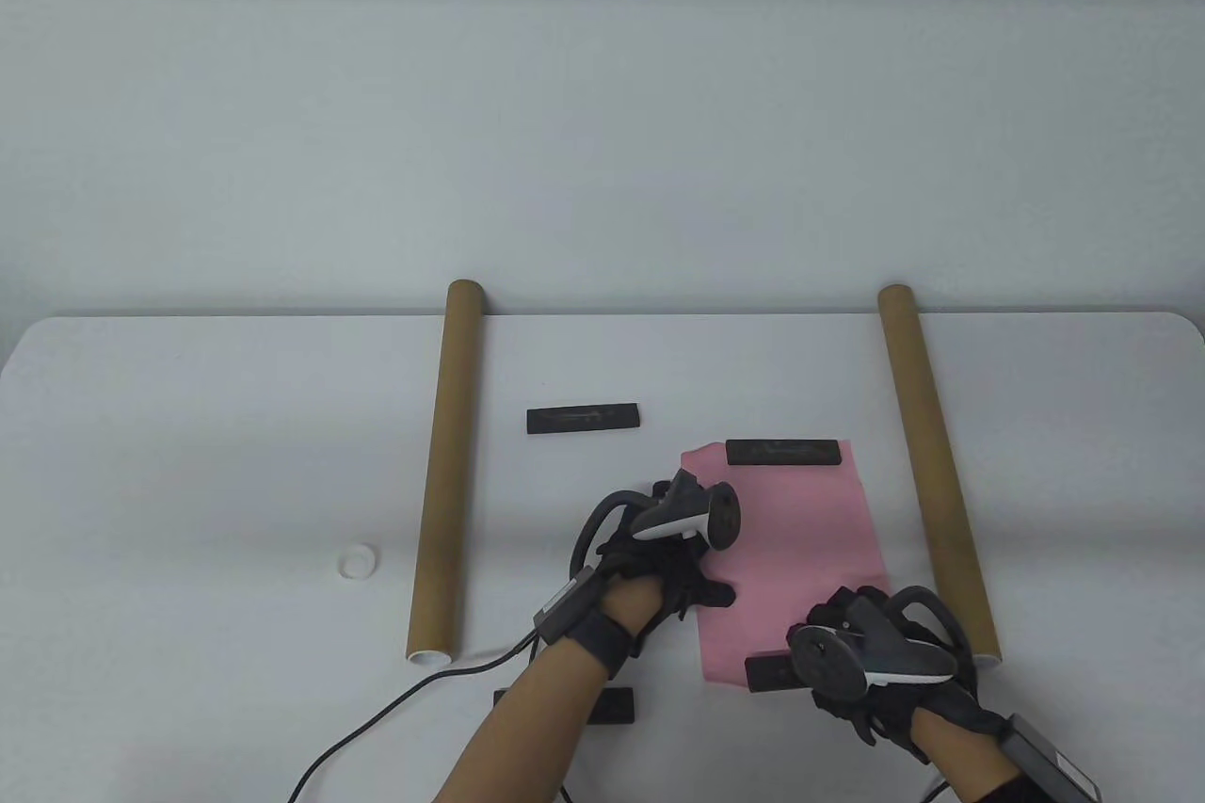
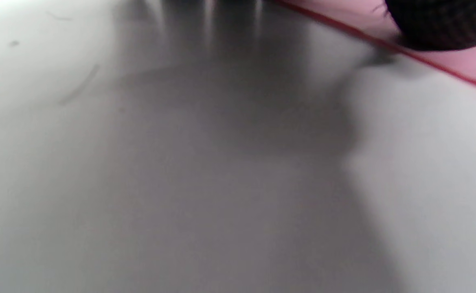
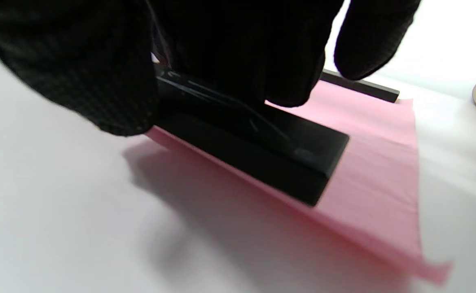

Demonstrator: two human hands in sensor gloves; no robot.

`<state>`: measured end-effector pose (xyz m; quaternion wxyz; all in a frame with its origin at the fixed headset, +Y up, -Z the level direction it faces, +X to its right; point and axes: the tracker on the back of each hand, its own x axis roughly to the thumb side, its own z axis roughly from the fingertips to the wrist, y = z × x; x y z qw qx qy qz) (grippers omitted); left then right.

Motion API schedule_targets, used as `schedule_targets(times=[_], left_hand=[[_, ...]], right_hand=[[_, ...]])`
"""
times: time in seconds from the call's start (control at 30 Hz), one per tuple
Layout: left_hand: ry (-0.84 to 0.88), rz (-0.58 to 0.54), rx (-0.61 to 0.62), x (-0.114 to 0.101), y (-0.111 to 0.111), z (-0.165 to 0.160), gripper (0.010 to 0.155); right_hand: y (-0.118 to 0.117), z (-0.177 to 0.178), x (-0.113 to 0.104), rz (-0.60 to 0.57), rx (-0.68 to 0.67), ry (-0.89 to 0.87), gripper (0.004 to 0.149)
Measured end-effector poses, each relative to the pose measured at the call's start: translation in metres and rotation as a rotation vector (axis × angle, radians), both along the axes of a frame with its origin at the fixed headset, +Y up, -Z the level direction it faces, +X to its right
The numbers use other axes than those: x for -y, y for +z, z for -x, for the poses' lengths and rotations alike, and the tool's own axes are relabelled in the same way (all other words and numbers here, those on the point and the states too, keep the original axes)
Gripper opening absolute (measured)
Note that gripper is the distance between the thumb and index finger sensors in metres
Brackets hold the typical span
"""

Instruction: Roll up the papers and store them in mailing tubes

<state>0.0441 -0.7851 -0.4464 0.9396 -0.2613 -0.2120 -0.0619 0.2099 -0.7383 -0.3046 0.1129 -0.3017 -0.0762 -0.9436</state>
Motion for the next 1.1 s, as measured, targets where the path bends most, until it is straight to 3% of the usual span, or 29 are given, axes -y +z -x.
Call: schedule_targets(times=[0.3, 0.87, 0.93, 1.1], left_hand=[[0.005, -0.006, -0.004, 0.000, 0.000, 0.001, 0.096], [0.017, -0.008, -0.004, 0.002, 0.001, 0.003, 0.096], [0.022, -0.007, -0.005, 0.002, 0.001, 0.004, 0.096], [0.026, -0.004, -0.007, 0.002, 0.001, 0.004, 0.096]], right_hand=[[0.030, -0.003, 0.011, 0.006, -0.008, 0.002, 0.065], [0.024, -0.010, 0.014, 0.059, 0.041, -0.010, 0.067], [0.023, -0.011, 0.004, 0.042, 0.043, -0.023, 0.070], [0.012, -0.021, -0.052, -0.058, 0.115, -0.182, 0.067]])
